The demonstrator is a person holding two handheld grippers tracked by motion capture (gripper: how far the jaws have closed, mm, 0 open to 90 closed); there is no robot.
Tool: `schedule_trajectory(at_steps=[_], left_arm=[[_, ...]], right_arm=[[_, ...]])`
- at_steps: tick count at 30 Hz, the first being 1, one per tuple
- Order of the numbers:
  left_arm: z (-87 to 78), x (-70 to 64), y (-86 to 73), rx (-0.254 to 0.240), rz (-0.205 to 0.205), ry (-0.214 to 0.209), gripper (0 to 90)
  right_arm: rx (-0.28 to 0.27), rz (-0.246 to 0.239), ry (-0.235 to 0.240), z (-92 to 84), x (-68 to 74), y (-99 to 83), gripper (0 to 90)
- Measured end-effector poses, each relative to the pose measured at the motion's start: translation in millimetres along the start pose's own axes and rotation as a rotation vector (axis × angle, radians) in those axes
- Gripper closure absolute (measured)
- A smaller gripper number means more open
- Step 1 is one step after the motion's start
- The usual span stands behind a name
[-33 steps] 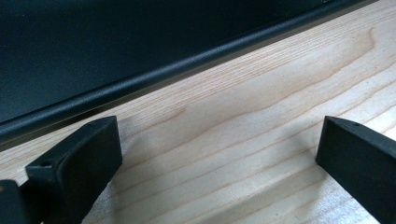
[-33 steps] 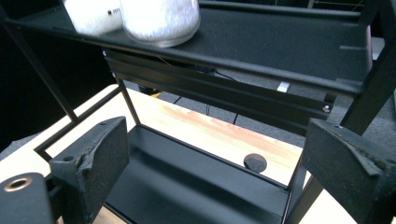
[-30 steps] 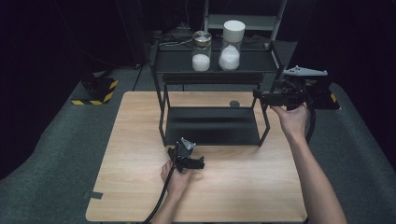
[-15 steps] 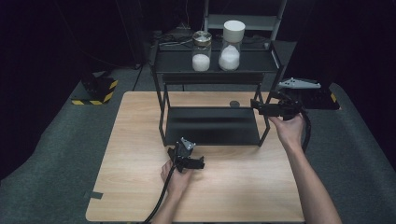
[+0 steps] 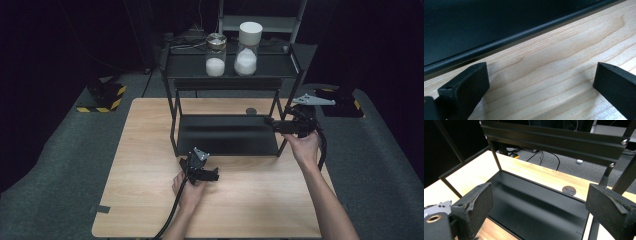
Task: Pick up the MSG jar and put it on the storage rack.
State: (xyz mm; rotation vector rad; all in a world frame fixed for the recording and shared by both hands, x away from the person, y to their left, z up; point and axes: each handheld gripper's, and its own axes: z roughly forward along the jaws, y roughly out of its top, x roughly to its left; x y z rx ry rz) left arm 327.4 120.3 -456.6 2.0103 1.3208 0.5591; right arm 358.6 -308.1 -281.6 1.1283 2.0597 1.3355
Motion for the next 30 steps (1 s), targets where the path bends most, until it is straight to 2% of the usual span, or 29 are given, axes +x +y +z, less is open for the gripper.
schedule_trajectory(at_steps=[17, 30], left_arm=[[0.0, -0.1, 0.0, 0.0, -0.001, 0.0, 0.2], [0.0, 0.0, 0.0, 0.0, 0.0, 0.0, 0.2]], right_arm=[[0.034, 0.016, 0.022, 18.5, 3.7, -26.5, 7.3], [0.047, 0.04, 0.02, 27.5, 2.9, -51.9, 7.6]])
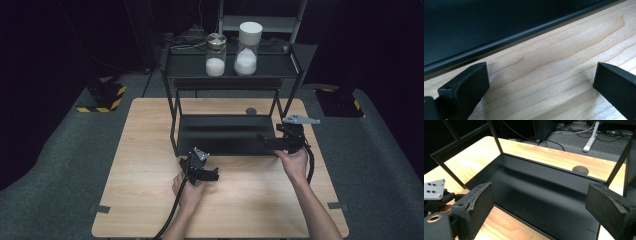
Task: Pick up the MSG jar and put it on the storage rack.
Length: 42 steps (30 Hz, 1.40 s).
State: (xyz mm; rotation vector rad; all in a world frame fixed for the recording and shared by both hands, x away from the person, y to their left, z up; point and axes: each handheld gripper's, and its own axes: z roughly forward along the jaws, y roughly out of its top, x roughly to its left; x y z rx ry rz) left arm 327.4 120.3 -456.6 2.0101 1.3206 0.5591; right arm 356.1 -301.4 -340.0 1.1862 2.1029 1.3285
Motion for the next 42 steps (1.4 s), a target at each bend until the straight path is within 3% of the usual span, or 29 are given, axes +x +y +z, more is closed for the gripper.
schedule_trajectory(at_steps=[17, 28, 42], left_arm=[[0.1, 0.0, 0.1, 0.0, 0.0, 0.0, 0.2], [0.1, -0.1, 0.2, 0.0, 0.0, 0.001, 0.2], [0.2, -0.1, 0.1, 0.0, 0.0, 0.001, 0.2]], right_arm=[[0.047, 0.024, 0.008, 17.2, -0.8, -31.3, 7.7], [0.074, 0.02, -0.043, 31.9, 12.6, -60.5, 8.0], [0.128, -0.005, -0.086, 43.8, 25.3, -80.9, 8.1]])
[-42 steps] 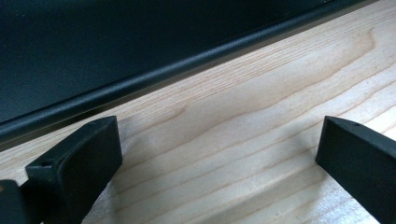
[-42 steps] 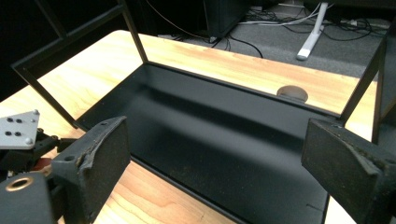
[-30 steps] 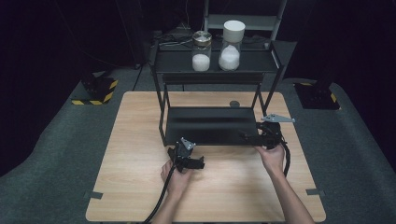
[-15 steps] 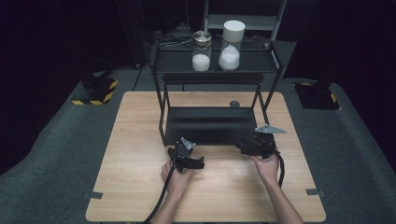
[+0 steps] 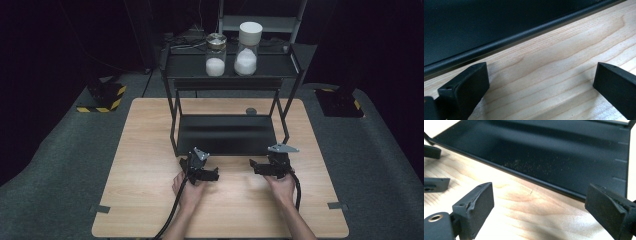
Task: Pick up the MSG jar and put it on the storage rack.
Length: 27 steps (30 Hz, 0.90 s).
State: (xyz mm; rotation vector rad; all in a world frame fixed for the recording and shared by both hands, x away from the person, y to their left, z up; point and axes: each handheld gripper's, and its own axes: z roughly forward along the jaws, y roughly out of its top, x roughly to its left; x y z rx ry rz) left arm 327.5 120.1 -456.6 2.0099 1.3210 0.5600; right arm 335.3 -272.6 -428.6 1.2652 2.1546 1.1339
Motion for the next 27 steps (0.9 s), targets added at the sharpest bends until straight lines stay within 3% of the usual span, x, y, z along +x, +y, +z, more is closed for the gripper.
schedule_trajectory(at_steps=[8, 23, 27], left_arm=[[-0.1, 0.0, 0.1, 0.001, 0.001, 0.0, 0.2], [-0.1, 0.0, 0.1, 0.001, 0.001, 0.0, 0.2], [-0.1, -0.1, 0.1, 0.001, 0.001, 0.001, 0.2]], right_arm=[[0.025, -0.011, -0.021, 6.9, 7.1, -7.0, 7.7], [0.11, -0.07, -0.093, 27.1, 33.3, -11.4, 5.9], [0.104, -0.063, -0.094, 26.6, 33.8, -13.2, 6.0]])
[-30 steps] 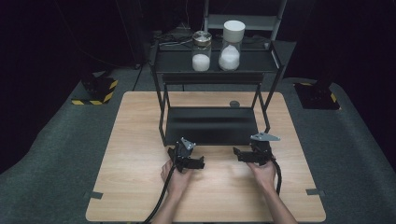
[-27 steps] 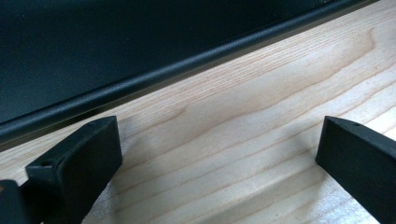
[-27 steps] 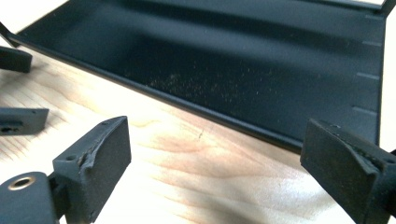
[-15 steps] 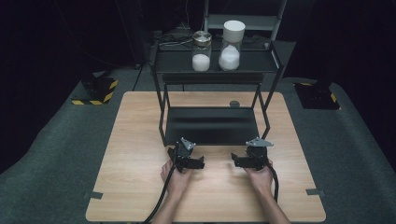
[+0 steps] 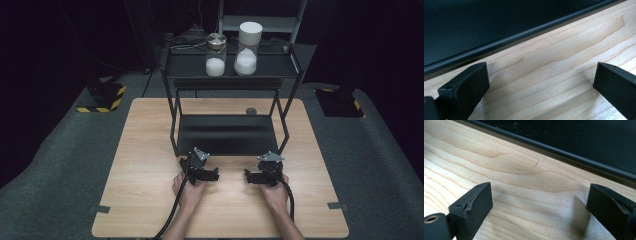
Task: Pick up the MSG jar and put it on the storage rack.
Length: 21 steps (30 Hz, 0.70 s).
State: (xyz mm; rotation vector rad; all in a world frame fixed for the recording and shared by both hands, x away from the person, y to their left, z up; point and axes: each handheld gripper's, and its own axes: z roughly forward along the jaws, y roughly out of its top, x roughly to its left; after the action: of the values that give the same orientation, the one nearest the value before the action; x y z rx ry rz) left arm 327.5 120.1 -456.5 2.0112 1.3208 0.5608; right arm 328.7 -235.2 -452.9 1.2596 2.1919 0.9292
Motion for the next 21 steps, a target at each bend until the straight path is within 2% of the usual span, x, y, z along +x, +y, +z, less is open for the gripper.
schedule_trajectory(at_steps=[4, 21], left_arm=[[0.0, 0.0, 0.0, 0.0, 0.0, 0.0, 0.2], [0.0, 0.0, 0.0, 0.0, 0.0, 0.0, 0.2]], right_arm=[[0.003, 0.006, 0.02, 0.7, -4.7, 0.5, 6.9], [0.003, 0.007, 0.019, 0.7, -4.7, 0.5, 6.8]])
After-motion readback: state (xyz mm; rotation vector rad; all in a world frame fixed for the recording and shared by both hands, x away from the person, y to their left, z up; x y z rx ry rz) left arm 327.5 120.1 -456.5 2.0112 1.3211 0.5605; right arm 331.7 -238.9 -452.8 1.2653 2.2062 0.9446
